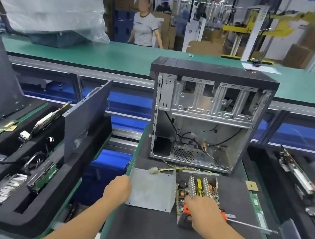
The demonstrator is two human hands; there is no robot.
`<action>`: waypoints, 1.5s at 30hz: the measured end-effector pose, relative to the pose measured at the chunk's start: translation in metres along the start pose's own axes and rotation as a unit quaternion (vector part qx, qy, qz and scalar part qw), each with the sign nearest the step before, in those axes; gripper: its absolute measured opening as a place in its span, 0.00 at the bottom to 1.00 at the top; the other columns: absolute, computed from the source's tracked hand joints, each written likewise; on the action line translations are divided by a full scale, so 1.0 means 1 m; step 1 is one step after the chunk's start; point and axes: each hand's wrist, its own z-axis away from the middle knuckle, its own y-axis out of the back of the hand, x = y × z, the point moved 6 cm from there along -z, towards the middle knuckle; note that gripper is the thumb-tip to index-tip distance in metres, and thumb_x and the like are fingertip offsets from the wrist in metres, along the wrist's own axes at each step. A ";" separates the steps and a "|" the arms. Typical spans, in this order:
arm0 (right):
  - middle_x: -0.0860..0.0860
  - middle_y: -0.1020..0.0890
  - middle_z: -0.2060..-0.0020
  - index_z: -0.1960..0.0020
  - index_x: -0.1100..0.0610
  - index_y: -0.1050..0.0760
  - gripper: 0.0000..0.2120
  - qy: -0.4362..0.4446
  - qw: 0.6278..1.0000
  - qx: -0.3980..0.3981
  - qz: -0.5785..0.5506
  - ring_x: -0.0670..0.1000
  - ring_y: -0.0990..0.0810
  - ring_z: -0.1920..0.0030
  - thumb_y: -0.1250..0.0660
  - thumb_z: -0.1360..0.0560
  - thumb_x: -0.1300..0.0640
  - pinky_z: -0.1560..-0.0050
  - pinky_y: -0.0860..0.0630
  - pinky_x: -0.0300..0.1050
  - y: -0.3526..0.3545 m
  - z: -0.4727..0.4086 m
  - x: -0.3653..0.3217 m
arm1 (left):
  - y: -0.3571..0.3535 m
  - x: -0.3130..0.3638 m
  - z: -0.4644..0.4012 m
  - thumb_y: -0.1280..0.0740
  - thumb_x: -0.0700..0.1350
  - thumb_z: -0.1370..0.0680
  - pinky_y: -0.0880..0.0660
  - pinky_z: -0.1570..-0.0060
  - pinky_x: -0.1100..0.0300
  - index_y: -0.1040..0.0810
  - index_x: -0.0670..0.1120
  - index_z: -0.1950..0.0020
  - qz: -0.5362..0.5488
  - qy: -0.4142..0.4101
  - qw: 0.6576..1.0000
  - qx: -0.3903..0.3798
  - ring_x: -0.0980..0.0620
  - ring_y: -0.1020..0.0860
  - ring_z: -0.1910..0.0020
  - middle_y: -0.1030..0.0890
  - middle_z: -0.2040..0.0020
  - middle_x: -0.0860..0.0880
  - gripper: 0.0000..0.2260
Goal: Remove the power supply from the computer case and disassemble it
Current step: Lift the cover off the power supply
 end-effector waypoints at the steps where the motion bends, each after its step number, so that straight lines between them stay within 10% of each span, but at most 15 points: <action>1: 0.54 0.20 0.46 0.40 0.57 0.30 0.15 0.002 1.000 -0.002 0.000 0.58 0.21 0.45 0.33 0.25 0.61 0.51 0.26 0.49 0.000 0.003 0.002 | 0.000 0.002 -0.002 0.46 0.39 0.20 0.40 0.68 0.57 0.40 0.45 0.66 0.003 0.002 1.000 0.003 0.48 0.36 0.66 0.33 0.65 0.50 0.13; 16: 0.54 0.21 0.45 0.42 0.56 0.27 0.12 -0.037 0.999 -0.023 0.021 0.57 0.21 0.44 0.35 0.25 0.63 0.48 0.27 0.47 -0.019 0.033 0.055 | -0.019 0.057 -0.021 0.48 0.38 0.18 0.26 0.46 0.51 0.27 0.36 0.43 -0.043 -0.022 0.999 -0.010 0.39 0.23 0.43 0.21 0.43 0.40 0.12; 24: 0.54 0.20 0.46 0.49 0.53 0.34 0.08 -0.036 0.999 -0.008 -0.005 0.57 0.21 0.44 0.37 0.24 0.61 0.53 0.29 0.46 -0.015 0.032 0.062 | -0.008 0.044 -0.027 0.47 0.38 0.19 0.29 0.58 0.54 0.26 0.39 0.50 -0.053 -0.025 0.998 0.018 0.41 0.21 0.51 0.21 0.51 0.43 0.10; 28: 0.54 0.20 0.46 0.51 0.53 0.39 0.11 -0.027 1.000 -0.006 -0.003 0.56 0.21 0.44 0.36 0.23 0.60 0.57 0.34 0.45 -0.010 0.031 0.061 | -0.002 0.040 -0.027 0.46 0.40 0.21 0.40 0.69 0.57 0.41 0.46 0.66 -0.019 -0.057 0.998 0.011 0.49 0.36 0.68 0.33 0.66 0.50 0.14; 45: 0.54 0.21 0.45 0.41 0.56 0.31 0.13 -0.038 0.999 -0.025 0.015 0.57 0.21 0.44 0.35 0.25 0.61 0.51 0.26 0.47 -0.014 0.025 0.062 | 0.003 0.012 -0.034 0.46 0.38 0.22 0.45 0.71 0.57 0.43 0.45 0.67 0.053 0.027 0.997 0.056 0.50 0.40 0.69 0.37 0.67 0.50 0.14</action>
